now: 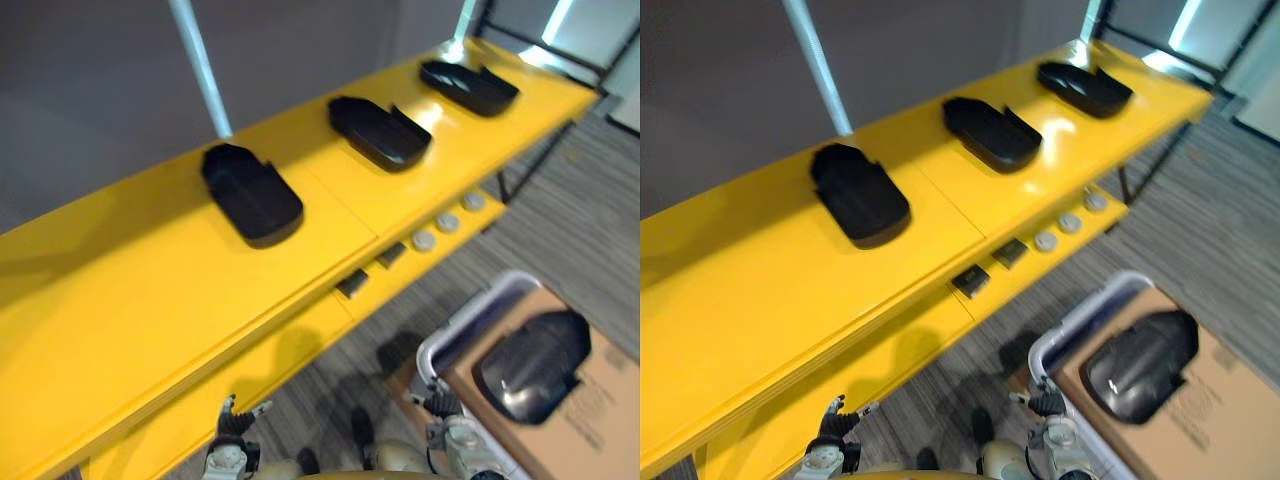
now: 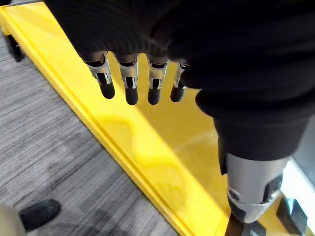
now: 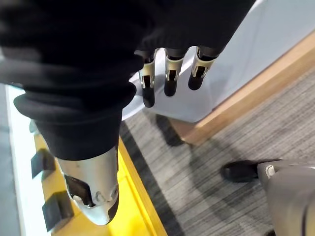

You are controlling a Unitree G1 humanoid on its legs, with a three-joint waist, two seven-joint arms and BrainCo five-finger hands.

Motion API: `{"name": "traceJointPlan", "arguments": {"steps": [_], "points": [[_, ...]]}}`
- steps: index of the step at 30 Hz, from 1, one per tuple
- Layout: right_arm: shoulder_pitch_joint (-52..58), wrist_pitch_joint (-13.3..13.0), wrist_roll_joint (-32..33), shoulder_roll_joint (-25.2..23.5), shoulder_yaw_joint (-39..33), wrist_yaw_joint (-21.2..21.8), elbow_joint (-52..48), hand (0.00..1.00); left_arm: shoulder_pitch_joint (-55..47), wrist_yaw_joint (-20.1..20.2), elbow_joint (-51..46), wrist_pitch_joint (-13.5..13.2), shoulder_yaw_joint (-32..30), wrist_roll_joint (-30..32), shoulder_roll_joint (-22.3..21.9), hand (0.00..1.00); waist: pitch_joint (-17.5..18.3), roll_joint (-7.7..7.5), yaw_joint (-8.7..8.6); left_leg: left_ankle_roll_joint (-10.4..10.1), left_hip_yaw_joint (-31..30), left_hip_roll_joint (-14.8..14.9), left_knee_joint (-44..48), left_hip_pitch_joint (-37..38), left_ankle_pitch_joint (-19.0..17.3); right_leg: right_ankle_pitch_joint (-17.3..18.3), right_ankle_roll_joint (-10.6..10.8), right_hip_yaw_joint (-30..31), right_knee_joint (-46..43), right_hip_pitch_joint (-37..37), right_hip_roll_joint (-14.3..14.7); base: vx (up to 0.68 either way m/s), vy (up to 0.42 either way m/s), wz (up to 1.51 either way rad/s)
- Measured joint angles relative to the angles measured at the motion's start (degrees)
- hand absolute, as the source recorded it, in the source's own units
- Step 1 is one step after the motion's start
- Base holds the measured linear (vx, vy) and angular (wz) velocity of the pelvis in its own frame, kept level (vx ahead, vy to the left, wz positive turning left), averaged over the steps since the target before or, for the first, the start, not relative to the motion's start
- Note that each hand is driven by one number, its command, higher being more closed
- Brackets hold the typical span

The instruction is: Walk over and take plastic housings, then place them on the shelf

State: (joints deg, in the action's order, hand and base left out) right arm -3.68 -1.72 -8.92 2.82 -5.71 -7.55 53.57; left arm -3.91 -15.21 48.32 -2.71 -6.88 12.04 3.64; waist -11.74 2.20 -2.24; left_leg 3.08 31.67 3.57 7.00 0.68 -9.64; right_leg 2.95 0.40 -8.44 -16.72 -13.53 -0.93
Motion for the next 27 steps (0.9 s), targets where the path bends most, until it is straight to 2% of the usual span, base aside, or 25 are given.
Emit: {"name": "traceJointPlan", "arguments": {"steps": [1, 3, 5, 6, 7, 11, 12, 13, 14, 15, 16, 17, 18, 19, 20, 21, 22, 23, 24, 25, 27], "points": [[0.96, -0.07, -0.39, -0.35, 0.02, 0.01, 0.52, 0.00, -0.50, 0.01, -0.02, 0.01, 0.03, 0.00, 0.07, 0.00, 0.10, -0.23, 0.03, -0.02, 1.59, 0.70, 0.12, 0.66, 0.02, 3.56, 0.25, -2.71, -5.56, 1.55, -1.05, -0.03, -0.005, -0.83], [2.44, -0.15, -0.73, -0.05, -0.11, 0.00, 1.90, 0.00, -0.75, 0.11, -0.01, 0.10, 0.37, 0.00, 0.41, 0.00, 0.49, -1.22, -0.06, -0.06, 3.60, 1.13, 0.91, 1.21, 0.01, 7.46, 1.42, -5.48, -7.88, 6.65, -2.94, 0.00, -0.144, -0.62], [3.06, -0.08, -0.79, -0.15, -0.10, -0.01, 2.10, 0.00, -0.42, 0.13, 0.00, 0.25, 0.69, -0.02, 0.73, 0.00, 1.04, -2.85, 0.24, -0.35, 4.76, 0.81, 2.12, 1.04, 0.10, 7.83, 1.99, -7.02, -1.35, 10.43, -4.01, -0.01, -0.236, -0.78], [2.67, -0.19, -0.92, -0.01, -0.07, -0.02, 2.66, 0.00, -0.37, 0.16, 0.46, 0.41, 0.75, -0.01, 1.00, 0.00, 1.13, -3.51, 0.34, -0.91, 4.34, 0.61, 2.23, 1.17, 0.39, 7.43, 1.07, -6.87, 4.46, 12.60, -3.06, -0.05, -0.260, -1.17], [2.06, -0.27, -0.95, 0.68, -0.08, -0.05, 3.59, 0.00, -0.24, 0.17, 0.71, 0.70, 1.40, -0.02, 0.03, 0.00, 1.20, -2.63, 0.25, -1.20, 4.57, 1.53, 2.66, 1.17, 0.55, 4.86, 0.05, -4.78, 9.14, 14.49, -1.37, -0.05, -0.243, -1.14], [3.89, -0.05, -0.93, 1.38, -0.59, -0.05, 4.02, 0.00, 0.48, 0.32, 0.71, 0.55, 4.28, 0.02, -1.44, 0.00, 1.41, -2.40, -0.02, -3.66, 5.12, 4.38, 5.41, 3.55, 0.05, 2.83, -1.10, 0.75, 12.04, 16.75, 1.20, -0.03, -0.160, -0.89], [4.46, -0.14, -0.79, 1.47, -1.08, -0.02, 4.01, 0.00, 0.45, 0.41, 0.75, 0.39, 4.21, 0.05, -1.46, 0.00, 1.37, -2.39, 0.05, -5.04, 5.79, 6.59, 9.57, 3.31, -0.96, 2.73, -1.31, 2.73, 12.03, 16.73, 2.05, -0.04, -0.109, -0.75], [4.62, -0.14, -0.79, 1.49, -1.29, -0.05, 4.02, 0.00, 0.34, 0.46, 0.78, 0.40, 4.12, 0.05, -1.43, 0.00, 1.35, -2.39, 0.05, -5.36, 6.25, 7.87, 12.48, 2.93, -1.38, 2.68, -1.55, 4.16, 11.96, 16.82, 2.54, -0.04, -0.130, -1.11], [4.80, -0.15, -0.74, 1.66, -1.33, -0.07, 4.01, 0.00, 0.01, 0.64, 0.77, 0.41, 3.96, 0.04, -1.37, 0.00, 1.30, -2.32, 0.31, -5.26, 6.15, 10.90, 20.35, 1.43, -1.59, 2.82, -1.93, 6.96, 11.63, 17.06, 3.19, -0.02, -0.111, -1.27], [4.90, -0.22, -0.68, 2.33, -1.27, -0.07, 3.70, 0.00, -0.86, 0.93, 0.76, 0.41, 3.99, 0.02, -1.71, 0.00, 0.94, -1.42, 0.37, -4.47, 4.18, 13.81, 28.97, -0.36, -1.06, 3.34, -2.55, 9.89, 10.27, 17.22, 4.19, 0.00, -0.098, -1.30], [4.99, -0.21, -0.67, 2.56, -1.21, -0.10, 3.55, 0.00, -1.41, 1.08, 0.74, 0.41, 3.98, 0.01, -2.04, 0.00, 0.80, -0.88, 0.32, -3.54, 2.20, 14.78, 32.73, -1.40, -0.47, 3.78, -2.97, 11.64, 9.37, 17.23, 4.84, 0.02, -0.020, -1.26], [5.07, -0.17, -0.67, 3.18, -1.22, -0.23, 3.46, 0.00, -2.23, 1.35, 0.94, 0.46, 4.02, 0.01, -2.98, 0.00, 0.58, -0.29, 0.25, -3.78, -4.60, 13.73, 35.66, -4.46, -2.07, 4.56, -3.00, 14.18, 7.72, 17.35, 5.08, 0.08, 0.098, -1.22], [5.40, -0.02, -0.65, 3.94, -1.23, -0.65, 3.87, 0.00, -2.20, 1.32, 0.73, 0.37, 3.97, -0.03, -3.23, 0.00, 0.52, -0.03, 0.47, -5.29, -11.27, 10.38, 33.78, -5.84, -4.08, 4.83, -3.10, 17.14, 6.78, 17.17, 4.68, 0.08, 0.106, -1.23], [5.41, 0.11, -0.64, 4.08, -1.24, -0.92, 4.11, 0.00, -2.22, 1.26, 0.71, 0.33, 3.97, -0.03, -3.11, 0.00, 0.52, -0.02, 0.59, -5.87, -14.42, 8.63, 31.97, -6.35, -4.69, 4.94, -3.28, 18.68, 6.77, 17.16, 4.46, 0.09, 0.184, -1.32], [5.51, 0.12, -0.62, 4.03, -1.24, -1.19, 4.10, 0.00, -2.29, 1.12, 0.70, 0.27, 3.97, -0.09, -2.90, 0.00, 0.52, -0.02, 0.83, -6.64, -20.67, 5.17, 26.41, -6.86, -5.17, 4.89, -3.04, 21.47, 6.87, 16.74, 4.16, 0.03, 0.137, -1.25], [5.81, 0.04, -0.61, 3.99, -1.29, -1.25, 3.97, 0.00, -2.34, 1.07, 0.70, 0.28, 4.05, -0.07, -2.87, 0.00, 0.72, 0.21, 1.03, -7.18, -24.82, 3.21, 21.11, -6.43, -4.81, 4.96, -2.46, 22.87, 6.88, 16.14, 4.28, 0.04, 0.210, -1.37], [6.48, 0.01, -0.62, 4.55, -1.23, -1.27, 3.84, 0.00, -2.33, 1.07, 0.77, 0.29, 4.29, -0.08, -3.02, 0.00, 1.28, 1.19, 1.10, -7.68, -28.18, 3.03, 14.35, -5.95, -3.41, 5.53, -1.47, 23.63, 6.92, 15.78, 4.88, 0.03, 0.159, -0.90], [7.06, 0.01, -0.61, 4.86, -1.26, -1.28, 3.78, 0.00, -2.38, 1.07, 0.81, 0.30, 4.51, -0.09, -3.06, 0.00, 1.75, 2.04, 1.02, -7.18, -28.65, 3.53, 11.66, -5.65, -1.78, 5.76, -1.18, 23.70, 6.92, 15.77, 5.43, 0.13, 0.259, -0.60], [8.42, 0.17, -0.60, 4.46, -1.66, -1.38, 3.83, 0.00, -2.10, 1.11, 1.29, 0.32, 4.63, -0.10, -2.51, 0.00, 2.40, 1.29, 0.91, -6.52, -27.89, 3.14, 10.16, -4.47, 0.23, 6.51, -0.02, 24.06, 6.30, 16.07, 4.51, 0.18, 0.254, -0.18], [9.81, 0.09, -0.53, 3.61, -2.61, -1.34, 3.72, 0.00, -1.89, 1.10, 1.63, 0.30, 4.75, -0.10, -1.93, 0.00, 2.98, -0.33, 0.73, -6.00, -27.21, 1.86, 7.99, -3.42, 0.45, 7.03, 1.00, 23.03, 6.69, 16.25, 2.78, 0.20, 0.236, -0.07], [10.54, 0.09, -0.10, 2.62, -3.09, -1.37, 3.74, 0.00, -1.73, 1.10, 1.97, 0.40, 5.13, -0.08, -1.30, 0.00, 3.64, -1.67, 0.76, -5.16, -26.60, 0.02, 4.86, -2.14, 1.35, 6.95, 1.40, 21.72, 7.24, 16.23, 0.67, 0.18, 0.139, -0.02]]}}
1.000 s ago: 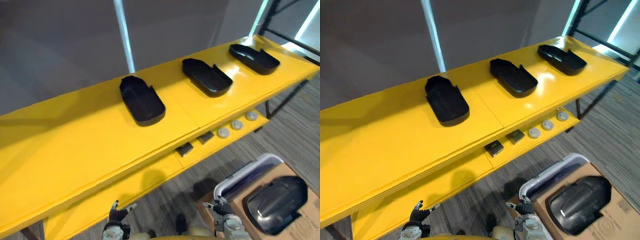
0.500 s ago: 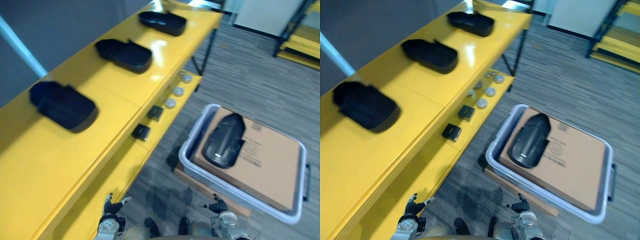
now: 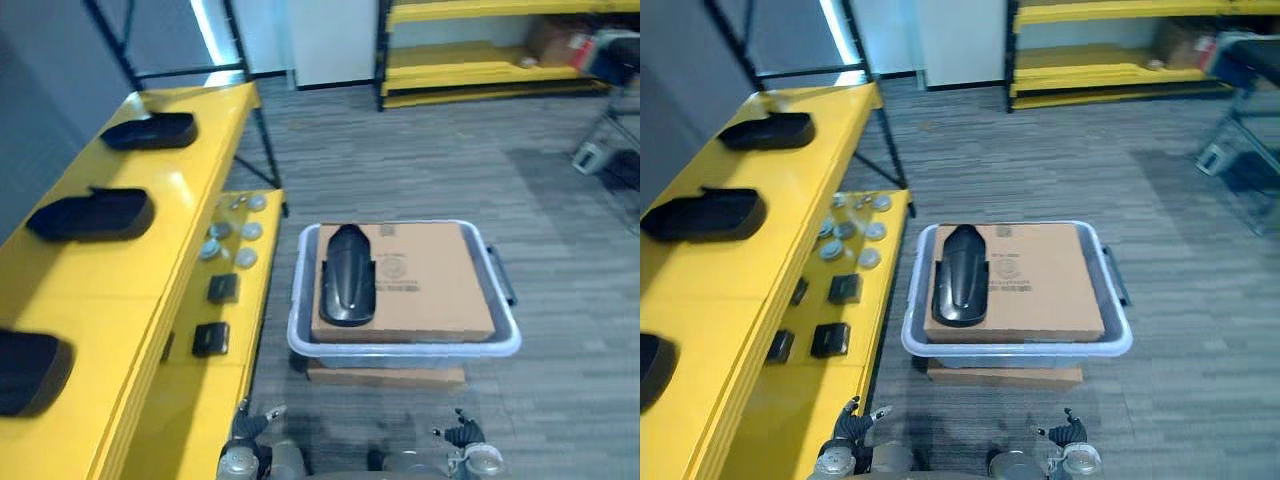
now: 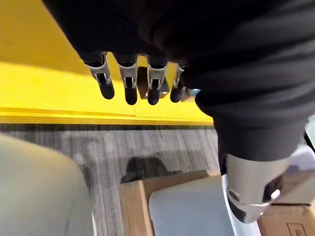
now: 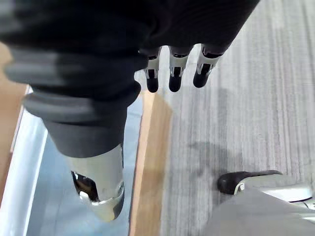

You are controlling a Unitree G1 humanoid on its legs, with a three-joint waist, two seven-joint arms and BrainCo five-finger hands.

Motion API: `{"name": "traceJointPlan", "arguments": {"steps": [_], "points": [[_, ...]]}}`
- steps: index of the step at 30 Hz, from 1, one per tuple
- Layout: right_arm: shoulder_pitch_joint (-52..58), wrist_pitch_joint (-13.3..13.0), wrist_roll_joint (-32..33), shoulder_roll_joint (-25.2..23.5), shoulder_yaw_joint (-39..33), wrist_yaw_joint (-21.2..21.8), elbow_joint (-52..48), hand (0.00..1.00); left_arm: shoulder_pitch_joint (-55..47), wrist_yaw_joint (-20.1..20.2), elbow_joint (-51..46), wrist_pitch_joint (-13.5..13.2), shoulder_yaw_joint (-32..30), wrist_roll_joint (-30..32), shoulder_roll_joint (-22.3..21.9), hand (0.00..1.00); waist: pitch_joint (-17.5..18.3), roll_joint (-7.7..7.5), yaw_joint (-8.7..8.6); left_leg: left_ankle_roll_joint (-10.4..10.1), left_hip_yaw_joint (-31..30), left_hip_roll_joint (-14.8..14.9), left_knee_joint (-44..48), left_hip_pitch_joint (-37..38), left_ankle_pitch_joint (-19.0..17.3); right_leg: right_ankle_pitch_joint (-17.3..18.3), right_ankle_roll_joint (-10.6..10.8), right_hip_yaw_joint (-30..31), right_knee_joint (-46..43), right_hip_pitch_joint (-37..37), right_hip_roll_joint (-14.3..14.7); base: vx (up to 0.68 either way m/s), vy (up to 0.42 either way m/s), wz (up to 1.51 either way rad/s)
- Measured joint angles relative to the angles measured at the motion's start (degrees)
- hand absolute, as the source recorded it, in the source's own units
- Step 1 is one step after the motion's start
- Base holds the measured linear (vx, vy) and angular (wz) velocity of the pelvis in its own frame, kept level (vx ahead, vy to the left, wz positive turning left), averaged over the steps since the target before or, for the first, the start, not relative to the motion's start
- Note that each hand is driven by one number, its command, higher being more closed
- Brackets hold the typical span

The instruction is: Walk over and take plastic housings, then place them on the shelf

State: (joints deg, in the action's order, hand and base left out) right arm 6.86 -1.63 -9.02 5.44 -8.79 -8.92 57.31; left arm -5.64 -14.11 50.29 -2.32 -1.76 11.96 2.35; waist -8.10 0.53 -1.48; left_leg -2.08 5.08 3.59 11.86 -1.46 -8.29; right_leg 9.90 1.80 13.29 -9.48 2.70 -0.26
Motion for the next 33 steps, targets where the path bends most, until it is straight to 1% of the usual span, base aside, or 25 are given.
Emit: {"name": "traceJointPlan", "arguments": {"steps": [1, 2, 3, 4, 6, 8, 11, 13, 14, 15, 16, 17, 18, 19, 20, 21, 22, 23, 24, 25, 27, 28, 30, 33], "points": [[0.12, -0.05, 0.21, -0.33, -0.35, -0.01, -0.02, 0.00, -0.16, -0.01, 0.26, 0.18, 0.06, 0.00, 0.20, 0.00, 0.56, -0.71, 0.04, 0.31, 0.47, -0.95, -1.94, 1.31, 0.58, -0.20, 0.30, -1.65, 0.71, 0.25, -1.02, 0.19, 0.103, -0.09], [0.32, -0.18, 0.66, -0.34, -0.45, -0.03, -0.04, 0.00, -0.18, -0.01, 0.37, 0.32, 0.06, 0.00, 0.26, 0.00, 0.57, -0.68, 0.05, 0.46, 0.64, -1.32, -2.69, 1.88, 0.69, -0.31, 0.49, -2.26, 1.07, 0.77, -1.46, 0.16, 0.061, -0.08], [0.21, -0.39, 1.23, -0.37, -0.76, -0.07, -0.10, 0.00, -0.22, -0.02, 0.62, 0.48, 0.07, 0.00, 0.27, 0.00, 0.60, -0.55, 0.04, 0.60, 0.72, -1.77, -3.43, 2.48, 0.85, -0.34, 0.56, -2.61, 1.63, 1.37, -1.93, 0.17, 0.063, 0.06], [0.02, -0.46, 2.44, -0.48, -2.22, -0.19, -0.22, 0.00, -0.21, -0.06, 1.05, 0.75, 0.15, 0.00, 0.34, 0.00, 0.88, 0.00, -0.14, 0.69, 0.58, -2.45, -4.58, 3.49, 0.93, -0.48, 0.79, -3.58, 2.32, 2.34, -2.37, 0.17, 0.060, 0.12], [0.03, -0.48, 4.63, -0.67, -3.23, -0.83, -0.21, 0.00, -0.24, -0.15, 1.05, 0.82, 0.15, 0.00, 0.71, 0.00, 1.14, 0.30, -0.17, 0.71, 0.25, -2.69, -5.69, 4.92, 0.95, -0.50, 0.81, -4.51, 2.81, 3.70, -2.93, 0.16, 0.060, 0.15], [0.00, -0.65, 6.89, -1.22, -5.16, -1.14, -0.26, 0.00, -0.24, -0.52, 1.05, 0.82, 0.15, -0.04, 1.21, 0.00, 1.31, 0.30, -0.29, 0.67, -0.47, -2.57, -6.10, 5.98, 0.97, -0.54, 0.83, -5.84, 2.67, 4.90, -2.80, 0.15, 0.009, 0.25], [0.00, -0.84, 10.21, -1.68, -8.76, -1.88, -0.36, 0.00, -1.01, -1.04, 1.05, 0.87, 0.16, -0.14, 1.30, 0.00, 2.51, -0.24, -0.26, -0.19, -0.71, -2.33, -6.80, 6.88, 1.94, -0.57, 0.78, -7.71, 1.17, 5.31, -2.55, 0.11, -0.045, 0.24], [0.19, -1.07, 11.94, -1.69, -11.13, -3.25, -0.87, 0.00, -1.28, -1.05, 1.05, 0.89, 0.17, -0.21, 1.27, 0.00, 2.54, -0.32, -0.30, -0.19, -1.04, -1.65, -7.20, 8.32, 2.71, -0.60, 0.74, -8.81, -2.43, 5.19, -1.78, 0.10, -0.085, 0.25], [0.32, -1.13, 13.05, -1.67, -12.93, -3.75, -1.41, 0.00, -1.65, -1.11, 0.95, 0.90, -0.03, -0.33, 1.29, 0.00, 2.41, 0.04, -0.56, -0.11, -1.47, -0.29, -6.94, 9.38, 2.78, -0.60, 0.74, -8.81, -7.89, 3.54, -0.32, 0.06, -0.094, 0.10], [0.94, -1.10, 13.20, -2.03, -14.39, -4.32, -3.85, 0.00, -2.16, -1.23, 0.96, 1.01, -0.27, -0.60, 1.16, 0.00, 2.29, 0.68, -0.65, -0.11, -1.71, 1.08, -6.91, 10.19, 2.78, 2.81, 0.24, -9.68, -7.72, 1.68, 0.29, 0.05, -0.101, -0.01], [1.68, -1.07, 13.41, -2.78, -14.80, -5.07, -7.50, 0.00, -2.28, -1.30, 0.94, 1.15, -0.72, -0.91, 1.60, 0.00, 2.74, -1.01, -0.39, -0.29, -1.27, 0.25, -6.95, 10.32, 2.66, -1.16, 0.13, -10.25, -0.75, 2.15, -1.11, 0.01, -0.104, -0.01], [2.47, -1.08, 13.48, -3.05, -15.29, -5.54, -10.88, 0.00, -2.09, -1.32, 1.15, 1.39, -1.22, -1.13, 2.61, 0.00, 2.88, -2.76, -0.64, -1.08, -1.44, -0.66, -7.04, 10.14, 2.04, -1.40, 0.35, -9.72, -0.31, 2.28, -2.14, 0.06, -0.135, 0.08], [3.58, -1.02, 13.43, -2.56, -16.76, -6.50, -15.67, 0.00, -1.97, -1.25, 1.05, 1.68, -1.01, -1.14, 2.18, 0.00, 3.09, -2.24, -0.92, -1.46, -1.84, 0.30, -7.41, 10.33, 1.72, -1.37, 0.32, -10.14, -0.03, 1.81, -1.46, 0.06, -0.134, 0.08], [4.13, -0.98, 13.42, -2.36, -17.46, -6.97, -18.68, 0.00, -1.83, -1.20, 0.89, 1.66, -1.01, -1.14, 1.71, 0.00, 3.04, -2.12, -1.02, -1.46, -1.79, 0.54, -7.47, 10.19, 1.73, -1.37, 0.32, -10.07, -0.04, 1.52, -1.33, 0.05, -0.093, -0.05], [5.07, -0.96, 13.20, -1.84, -17.78, -7.67, -23.61, 0.00, -1.90, -1.20, 0.89, 1.70, -1.12, -1.13, 0.80, 0.00, 3.08, -1.63, -0.93, -1.46, -1.64, 0.64, -7.75, 10.20, 1.72, -1.37, 0.32, -9.87, -0.03, 1.31, -1.10, 0.00, -0.058, -0.12], [6.23, -0.75, 12.78, -1.19, -18.07, -8.06, -30.49, 0.00, -2.24, -1.03, 0.89, 1.74, -1.09, -1.10, -0.12, 0.00, 3.17, -1.28, -1.26, -1.47, -1.68, 0.65, -7.92, 10.25, 1.72, -1.37, 0.32, -9.85, -0.03, 1.30, -0.96, -0.01, -0.036, -0.08], [8.28, -0.67, 12.12, -0.79, -18.32, -8.50, -37.70, 0.00, -2.44, -0.97, 0.88, 1.74, -1.06, -1.09, -0.50, 0.00, 3.24, -1.19, -1.38, -1.47, -1.68, 0.53, -7.93, 10.32, 1.72, -1.37, 0.30, -9.84, -0.05, 1.33, -0.94, 0.00, 0.000, 0.00], [9.19, -0.67, 11.13, -0.47, -18.29, -8.45, -40.92, 0.00, -2.44, -0.93, 0.87, 1.74, -1.06, -1.09, -0.48, 0.00, 3.28, -1.14, -1.43, -1.47, -1.68, 0.53, -7.93, 10.34, 1.72, -1.38, 0.30, -9.81, -0.07, 1.35, -0.94, 0.00, 0.000, 0.00], [10.61, -0.70, 8.86, 0.00, -18.22, -8.14, -48.08, 0.00, -2.45, -0.90, 0.76, 1.74, -1.06, -1.06, -0.16, 0.00, 3.27, -1.16, -1.65, -1.47, -1.74, 0.55, -7.99, 10.30, 1.72, -1.38, 0.29, -9.82, -0.13, 1.30, -0.98, -0.04, -0.002, 0.02], [11.19, -0.75, 8.12, 0.17, -18.01, -7.30, -53.20, 0.00, -2.47, -0.87, 0.76, 1.74, -1.03, -1.03, 0.21, 0.00, 3.21, -1.31, -1.86, -1.47, -1.79, 0.58, -8.15, 10.29, 1.71, -1.39, 0.28, -9.83, -0.12, 1.23, -1.01, -0.05, 0.000, 0.03], [11.80, -1.10, 7.85, 0.53, -16.86, -6.07, -58.56, 0.00, -2.59, -0.79, 0.77, 1.73, -0.84, -0.98, 0.65, 0.00, 3.25, -1.51, -2.42, -1.47, -1.79, 0.56, -8.67, 10.33, 1.70, -1.50, 0.11, -9.89, -0.02, 1.06, -1.03, -0.07, 0.014, 0.02], [11.87, -1.95, 7.82, 1.19, -15.34, -4.90, -61.63, 0.00, -3.23, -0.71, 0.77, 1.71, -0.36, -0.90, 0.97, 0.00, 3.24, -1.67, -2.67, -1.40, -1.80, 0.56, -9.25, 10.35, 1.65, -1.65, -0.06, -9.96, 0.26, 0.94, -1.01, -0.08, 0.023, 0.02], [12.33, -2.69, 7.00, 2.22, -12.68, -2.85, -64.49, 0.00, -3.38, 0.11, 0.74, 1.56, 0.08, -0.85, 1.34, 0.00, 3.35, -1.90, -2.61, -1.37, -1.81, 0.60, -9.52, 10.28, 1.64, -2.31, 0.20, -9.93, 0.75, 0.90, -1.04, -0.09, 0.027, -0.01], [11.80, -3.68, 5.34, 2.68, -9.27, -0.76, -65.54, 0.00, -3.40, 0.45, 0.72, 0.82, 0.55, -0.68, 2.31, 0.00, 3.68, -2.95, -2.33, -1.19, -1.91, 0.36, -9.83, 9.63, 1.52, -2.60, 0.37, -10.26, 1.37, 0.57, -1.47, -0.11, 0.020, 0.01]]}}
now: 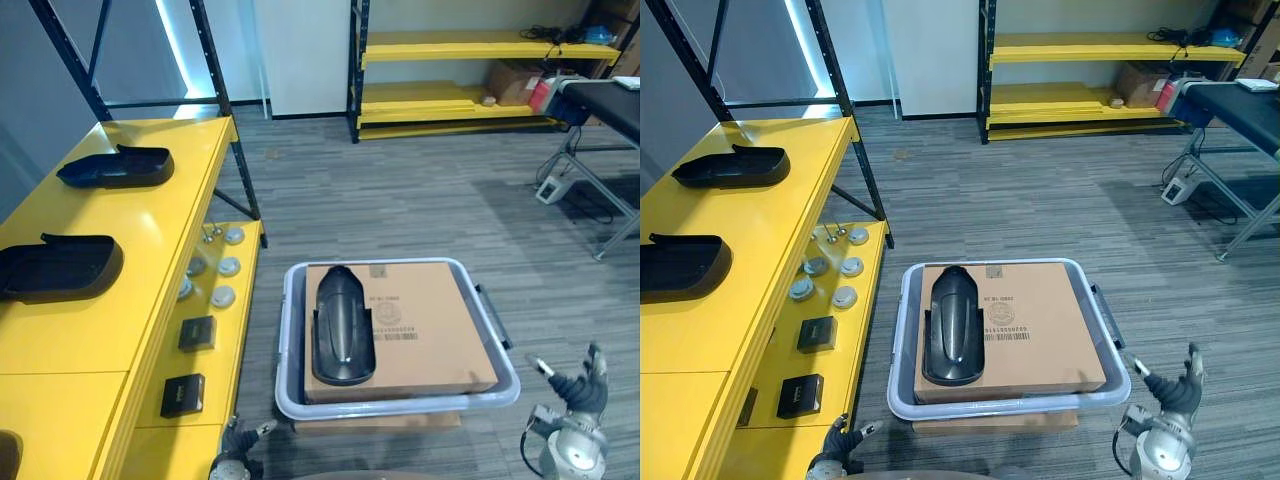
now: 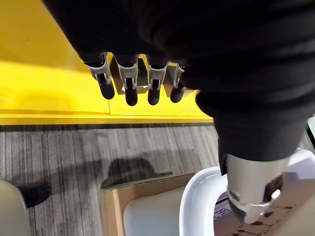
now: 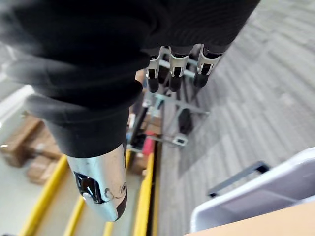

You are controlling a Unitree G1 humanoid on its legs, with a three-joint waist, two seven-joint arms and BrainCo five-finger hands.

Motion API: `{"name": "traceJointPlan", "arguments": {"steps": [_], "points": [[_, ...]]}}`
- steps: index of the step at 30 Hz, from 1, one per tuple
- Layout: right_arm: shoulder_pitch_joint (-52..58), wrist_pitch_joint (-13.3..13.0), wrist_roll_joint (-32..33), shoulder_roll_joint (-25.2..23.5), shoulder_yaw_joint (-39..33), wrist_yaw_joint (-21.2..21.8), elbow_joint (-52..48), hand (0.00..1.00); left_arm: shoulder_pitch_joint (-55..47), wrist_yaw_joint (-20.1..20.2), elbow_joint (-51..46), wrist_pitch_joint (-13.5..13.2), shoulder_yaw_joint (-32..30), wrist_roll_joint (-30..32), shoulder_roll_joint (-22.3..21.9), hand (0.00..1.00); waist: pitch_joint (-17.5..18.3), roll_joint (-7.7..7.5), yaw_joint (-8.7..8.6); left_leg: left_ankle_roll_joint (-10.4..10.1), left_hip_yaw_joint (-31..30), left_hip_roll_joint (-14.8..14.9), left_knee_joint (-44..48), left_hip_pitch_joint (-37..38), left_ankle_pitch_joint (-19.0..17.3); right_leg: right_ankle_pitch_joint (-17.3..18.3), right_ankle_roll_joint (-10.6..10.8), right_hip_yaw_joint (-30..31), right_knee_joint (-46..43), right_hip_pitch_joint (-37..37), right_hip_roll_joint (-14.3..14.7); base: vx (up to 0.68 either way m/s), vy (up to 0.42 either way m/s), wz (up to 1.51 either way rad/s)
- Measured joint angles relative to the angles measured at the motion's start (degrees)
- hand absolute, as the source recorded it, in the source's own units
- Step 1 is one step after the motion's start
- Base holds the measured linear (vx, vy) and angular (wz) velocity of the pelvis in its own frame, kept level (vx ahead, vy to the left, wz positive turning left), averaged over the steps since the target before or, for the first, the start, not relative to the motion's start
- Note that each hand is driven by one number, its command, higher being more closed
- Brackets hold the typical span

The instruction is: Walk over and take plastic housings, then place them on the shelf

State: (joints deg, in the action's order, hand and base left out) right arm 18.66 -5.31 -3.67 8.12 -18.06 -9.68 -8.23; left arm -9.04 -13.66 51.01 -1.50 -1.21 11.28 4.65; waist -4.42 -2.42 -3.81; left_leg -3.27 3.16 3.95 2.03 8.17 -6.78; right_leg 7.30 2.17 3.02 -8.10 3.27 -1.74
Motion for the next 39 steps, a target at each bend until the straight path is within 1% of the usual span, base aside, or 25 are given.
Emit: {"name": "traceJointPlan", "arguments": {"steps": [1, 2, 3, 4, 5, 7, 9, 12, 13, 15, 16, 19, 20, 22, 24, 25, 27, 31, 33, 38, 39], "points": [[-0.28, -0.06, -0.39, 0.23, 0.68, 0.02, 0.00, 0.00, -0.03, 0.00, 0.00, -0.05, 0.61, 0.06, 0.27, 0.00, 0.08, 0.09, -0.02, 0.00, -0.01, -0.09, 0.01, -0.26, 0.00, -0.06, 0.13, -0.02, 0.07, -0.20, -0.09, -0.09, 0.025, -0.01], [-1.09, -0.06, -1.55, 0.85, 1.81, 0.21, 0.01, 0.00, 0.04, 0.10, 0.00, -0.08, 1.00, 0.27, 0.53, 0.00, 0.49, -0.42, 0.10, 0.02, -0.10, -0.27, -0.02, -0.64, 0.02, -0.22, 0.37, -0.12, 0.16, -0.58, -0.28, -0.04, 0.030, 0.00], [-1.90, -0.06, -2.76, 1.72, 3.02, 0.59, 0.05, 0.00, 0.04, 0.32, 0.00, -0.09, 1.15, 0.58, 0.59, 0.00, 0.47, -0.11, 0.06, 0.07, -0.38, -0.60, -0.01, -1.03, 0.06, -0.35, 0.46, -0.32, 0.18, -0.58, -0.57, -0.02, 0.033, 0.03], [-2.30, -0.07, -3.29, 2.05, 3.46, 0.83, 0.17, 0.00, 0.05, 0.46, 0.00, -0.09, 1.21, 0.61, 0.59, 0.00, 0.53, -0.11, 0.02, 0.15, -0.72, -0.78, 0.01, -1.23, 0.11, -0.44, 0.41, -0.52, 0.21, -0.62, -0.73, 0.01, 0.037, 0.17], [-3.40, -0.04, -4.10, 2.56, 4.36, 0.91, 0.96, 0.00, 0.09, 0.81, 0.00, -0.09, 1.68, 0.64, 0.69, 0.00, 0.60, -0.20, -0.01, 0.74, -1.39, -1.11, -0.06, -1.49, 0.53, -0.52, 0.53, -1.20, 0.33, -0.58, -1.13, 0.04, 0.039, 0.26], [-6.44, 0.22, -5.84, 3.33, 6.38, 0.86, 4.67, 0.00, 0.14, 0.97, -0.01, -0.15, 1.73, 0.65, 0.69, 0.00, 0.58, -0.01, 0.22, 0.92, -1.74, -1.42, -0.25, -1.74, 1.14, -0.63, 0.70, -1.83, 0.41, -0.60, -1.50, 0.05, 0.032, 0.22], [-11.04, 1.47, -8.33, 3.51, 8.78, 0.27, 11.03, 0.00, 0.32, 0.97, -0.04, -0.15, 1.96, 0.68, 0.65, 0.00, 0.43, 0.39, 1.20, 1.12, -2.93, -1.88, -0.11, -1.99, 1.34, -0.64, 0.72, -2.93, 0.79, -0.54, -1.98, 0.06, 0.018, 0.23], [-15.05, 3.48, -11.71, 3.42, 9.97, -0.65, 16.67, 0.00, 0.31, 0.92, -1.26, -0.30, 3.00, 0.72, 0.71, 0.00, 0.11, 0.78, 1.91, 1.17, -4.83, -2.40, -0.25, -3.68, 2.02, -0.68, 0.80, -4.98, 1.58, -0.65, -2.59, 0.05, 0.006, 0.43], [-15.91, 3.70, -12.34, 3.35, 10.08, -0.92, 17.83, 0.00, 0.30, 0.91, -1.43, -0.34, 3.00, 0.72, 0.70, 0.00, 0.03, 0.84, 2.14, 1.12, -5.17, -2.47, -0.44, -3.89, 2.24, -0.68, 0.80, -5.36, 1.67, -0.71, -2.65, 0.04, -0.007, 0.36], [-19.20, 4.72, -14.58, 2.97, 10.13, -2.73, 22.13, 0.00, 0.19, 0.83, -2.19, -0.36, 3.07, 0.75, 0.71, 0.00, -0.24, 1.12, 2.85, 0.88, -6.27, -2.49, -1.53, -4.03, 2.88, -0.68, 0.80, -6.48, 2.08, -0.70, -2.76, 0.04, -0.016, 0.26], [-21.14, 5.12, -15.32, 2.81, 10.18, -3.18, 24.74, 0.00, 0.28, 0.80, -2.39, -0.41, 3.35, 0.74, 0.67, 0.00, -0.47, 1.18, 3.13, 0.38, -6.50, -2.49, -1.81, -4.19, 3.21, -0.68, 0.80, -7.13, 2.20, -0.70, -2.83, 0.03, -0.017, 0.21], [-25.59, 6.29, -17.29, 1.86, 10.23, -4.72, 30.80, 0.00, 0.32, 0.70, -2.79, -0.42, 3.44, 0.78, 0.63, 0.00, -1.18, 1.48, 3.16, 0.29, -7.73, -2.52, -1.99, -4.82, 3.62, -0.68, 0.80, -8.20, 2.29, -0.72, -2.88, 0.01, -0.012, 0.22], [-26.47, 6.55, -17.38, 1.70, 10.22, -4.95, 32.16, 0.00, 0.30, 0.68, -3.12, -0.41, 3.49, 0.79, 0.63, 0.00, -1.42, 1.51, 3.19, 0.37, -7.78, -2.52, -2.02, -4.92, 3.74, -0.68, 0.80, -8.36, 2.29, -0.78, -2.89, -0.01, -0.008, 0.16], [-30.00, 8.04, -18.30, 0.98, 10.18, -5.56, 37.92, 0.00, 0.45, -0.24, -3.75, -0.50, 4.00, 0.75, 0.62, 0.00, -2.44, 1.53, 3.37, 0.17, -8.80, -2.80, -2.23, -6.30, 4.63, -0.68, 0.80, -9.81, 2.27, -1.62, -3.15, -0.04, -0.014, 0.24], [-32.17, 8.55, -18.44, 0.82, 10.06, -6.59, 42.18, 0.00, 0.88, -0.45, -3.75, -0.51, 4.35, 0.71, 0.54, 0.00, -3.18, 1.71, 3.40, 0.15, -9.75, -2.92, -2.23, -6.84, 4.89, -0.68, 0.80, -10.82, 2.27, -1.71, -3.30, -0.03, -0.003, 0.32], [-33.62, 9.45, -18.46, 0.47, 9.92, -7.12, 44.84, 0.00, 1.30, -0.69, -3.79, -0.50, 4.79, 0.70, 0.56, 0.00, -3.72, 1.82, 3.86, 0.07, -10.54, -2.98, -2.23, -7.20, 5.10, -0.68, 0.80, -11.20, 2.27, -1.73, -3.35, -0.03, 0.006, 0.30], [-34.88, 10.45, -18.46, -0.57, 9.70, -7.94, 46.83, 0.00, 1.42, -1.44, -4.88, -0.52, 5.32, 0.66, 0.56, 0.00, -4.42, 1.81, 4.80, -0.07, -11.25, -3.00, -2.44, -7.65, 5.61, -0.70, 0.78, -12.31, 2.27, -1.85, -3.40, -0.04, -0.001, 0.29], [-38.71, 10.93, -18.68, -2.60, 9.55, -8.94, 50.86, 0.00, 1.58, -1.79, -5.60, -0.55, 5.60, 0.61, 0.51, 0.00, -5.43, 2.00, 4.83, -0.30, -13.34, -3.04, -4.09, -8.93, 7.54, -1.10, 0.68, -14.08, 2.28, -2.97, -3.48, -0.04, -0.002, 0.28], [-41.15, 11.84, -18.95, -3.37, 9.40, -9.15, 53.23, 0.00, 1.82, -2.15, -6.03, -0.61, 5.62, 0.57, 0.36, 0.00, -6.42, 2.28, 4.95, -0.13, -14.08, -3.15, -4.08, -10.00, 8.05, -1.43, 0.76, -14.85, 2.32, -3.56, -3.57, -0.06, 0.015, 0.18], [-44.83, 12.25, -19.58, -3.30, 7.36, -10.39, 57.42, 0.00, 2.61, -2.90, -6.19, -1.10, 5.96, 0.57, 0.07, 0.00, -8.41, 2.69, 5.23, 0.27, -14.87, -3.87, -4.09, -10.61, 8.86, -1.85, 1.13, -15.74, 2.43, -3.70, -4.25, -0.06, 0.032, 0.11], [-46.03, 12.35, -19.77, -3.31, 7.15, -10.74, 58.56, 1.00, 2.84, -2.98, -6.18, -1.18, 6.10, 0.56, 0.06, 0.00, -8.85, 2.76, 5.25, 0.38, -14.90, -4.01, -4.10, -10.83, 8.95, -2.07, 1.30, -15.76, 2.54, -3.85, -4.36, -0.08, 0.051, 0.03]]}}
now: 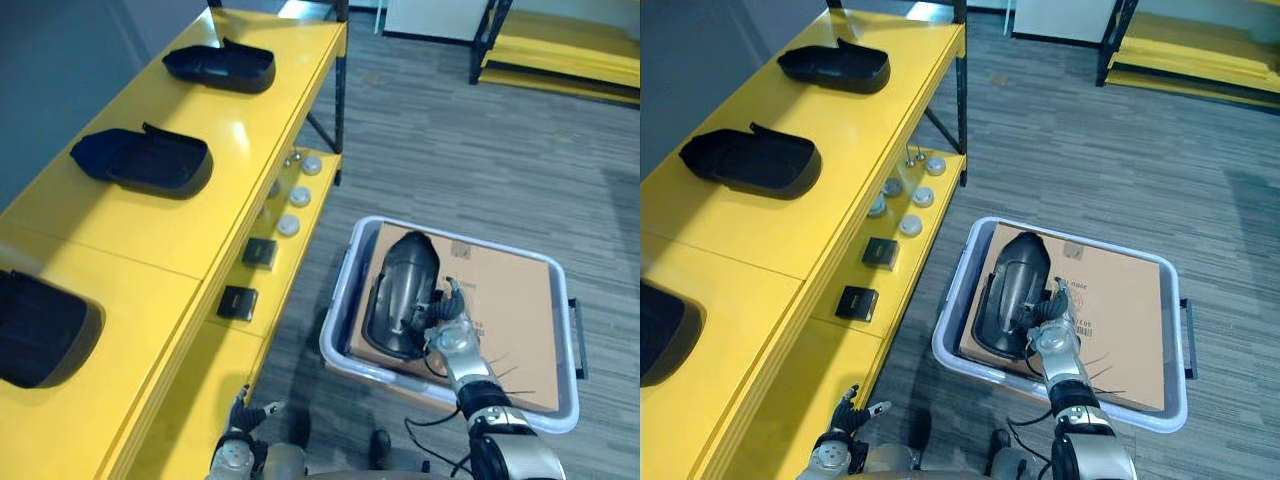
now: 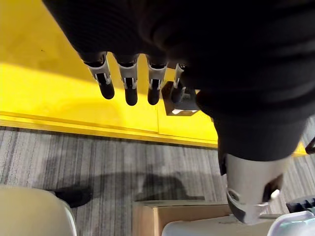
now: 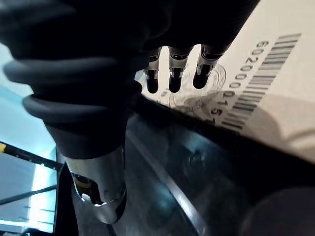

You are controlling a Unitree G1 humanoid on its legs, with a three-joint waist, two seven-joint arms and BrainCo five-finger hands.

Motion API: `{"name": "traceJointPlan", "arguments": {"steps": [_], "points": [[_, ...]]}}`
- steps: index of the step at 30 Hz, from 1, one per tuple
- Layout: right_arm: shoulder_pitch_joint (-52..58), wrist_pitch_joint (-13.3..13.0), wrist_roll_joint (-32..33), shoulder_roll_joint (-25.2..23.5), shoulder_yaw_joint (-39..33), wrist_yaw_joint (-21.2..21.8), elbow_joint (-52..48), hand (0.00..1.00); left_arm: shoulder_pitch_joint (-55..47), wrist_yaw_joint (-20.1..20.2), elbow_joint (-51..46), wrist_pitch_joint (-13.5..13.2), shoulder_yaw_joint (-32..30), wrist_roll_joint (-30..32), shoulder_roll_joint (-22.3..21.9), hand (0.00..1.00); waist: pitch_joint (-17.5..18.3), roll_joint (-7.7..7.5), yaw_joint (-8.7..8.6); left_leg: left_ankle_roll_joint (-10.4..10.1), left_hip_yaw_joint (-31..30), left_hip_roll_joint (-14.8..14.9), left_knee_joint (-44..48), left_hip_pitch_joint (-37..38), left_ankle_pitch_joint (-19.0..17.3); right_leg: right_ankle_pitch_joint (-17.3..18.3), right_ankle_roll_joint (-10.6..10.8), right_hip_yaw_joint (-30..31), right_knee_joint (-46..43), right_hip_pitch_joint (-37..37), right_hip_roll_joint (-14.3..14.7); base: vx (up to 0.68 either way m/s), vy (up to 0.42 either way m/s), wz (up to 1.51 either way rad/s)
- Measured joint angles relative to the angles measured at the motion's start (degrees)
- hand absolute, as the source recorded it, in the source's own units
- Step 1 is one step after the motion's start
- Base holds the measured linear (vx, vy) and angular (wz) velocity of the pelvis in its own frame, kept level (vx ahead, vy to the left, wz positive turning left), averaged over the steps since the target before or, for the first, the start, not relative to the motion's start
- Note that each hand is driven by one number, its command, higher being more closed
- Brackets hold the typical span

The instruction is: Walk over and take plastic housings, then place them on the shelf

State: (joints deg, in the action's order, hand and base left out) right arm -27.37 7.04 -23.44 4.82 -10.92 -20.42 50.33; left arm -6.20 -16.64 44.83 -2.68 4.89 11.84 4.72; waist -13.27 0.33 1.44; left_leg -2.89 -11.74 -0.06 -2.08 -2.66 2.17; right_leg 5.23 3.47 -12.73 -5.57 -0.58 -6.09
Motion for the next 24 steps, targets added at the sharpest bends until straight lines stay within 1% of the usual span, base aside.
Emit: {"name": "traceJointPlan", "arguments": {"steps": [4, 6, 7, 10, 15, 22, 24], "points": [[-4.36, 0.96, -0.90, 0.23, -2.84, -2.38, 3.05, 1.00, 0.93, -0.17, 0.12, -0.02, 0.05, -0.05, 0.04, 0.00, -0.94, -0.27, 0.41, 0.06, 0.05, -0.15, -0.14, -1.79, 0.83, -1.30, 0.01, 0.01, 0.88, -1.50, -0.02, -0.06, 0.038, -0.01], [-6.53, 1.63, -1.39, 1.59, -4.85, -3.02, 5.18, 1.00, 1.62, -0.51, 0.17, -0.03, 0.22, -0.18, 0.03, 0.00, -1.73, -0.36, 1.05, 0.21, 0.00, -0.27, -0.14, -1.81, 1.07, -1.42, 0.07, -0.01, 0.89, -1.46, -0.06, -0.05, 0.020, 0.02], [-7.19, 2.17, -1.38, 2.16, -4.92, -3.00, 5.23, 1.00, 1.66, -1.02, 0.18, -0.03, 0.32, -0.26, 0.03, 0.00, -2.00, -0.27, 1.07, 0.24, -0.07, -0.27, -0.26, -1.81, 1.21, -1.43, 0.07, -0.09, 0.88, -1.48, -0.05, -0.05, 0.016, 0.05], [-7.95, 2.22, -1.29, 2.48, -5.06, -2.97, 6.73, 1.00, 2.00, -1.21, 0.51, -0.02, 1.13, -1.01, 0.04, 0.00, -2.13, -0.12, 1.01, 0.03, -0.55, -0.06, -1.32, -1.62, 1.83, -1.42, 0.06, -0.56, 0.88, -1.56, 0.00, -0.02, -0.001, 0.06], [-8.50, 2.25, -0.29, 1.61, -5.07, -1.91, 7.92, 1.00, 3.01, -1.21, 0.73, -0.01, 1.68, -1.25, -0.05, 0.00, -2.83, -0.17, 1.07, -0.14, -0.50, 0.08, -1.86, -1.40, 2.02, -1.41, 0.04, -0.44, 0.92, -1.63, 0.06, 0.00, 0.000, 0.00], [-8.55, 2.31, -1.45, 1.24, -4.74, -1.94, 6.50, 1.00, 3.50, -1.23, 0.74, 0.03, 1.70, -2.25, -0.01, 0.00, -3.29, -0.40, 1.00, -0.14, 0.78, -0.03, -2.01, -0.76, 2.01, -1.42, 0.05, 0.75, 0.88, -1.57, -0.11, 0.00, 0.012, -0.08], [-6.64, 2.71, -1.85, 1.26, -3.65, -1.94, 1.50, 1.00, 3.50, -1.25, 0.71, 0.03, 1.67, -2.26, -0.05, 0.00, -3.29, -0.40, 0.90, -0.15, 0.97, 0.02, -2.01, -0.61, 2.01, -1.42, 0.05, 1.02, 0.78, -1.56, -0.10, -0.02, 0.003, -0.05]]}}
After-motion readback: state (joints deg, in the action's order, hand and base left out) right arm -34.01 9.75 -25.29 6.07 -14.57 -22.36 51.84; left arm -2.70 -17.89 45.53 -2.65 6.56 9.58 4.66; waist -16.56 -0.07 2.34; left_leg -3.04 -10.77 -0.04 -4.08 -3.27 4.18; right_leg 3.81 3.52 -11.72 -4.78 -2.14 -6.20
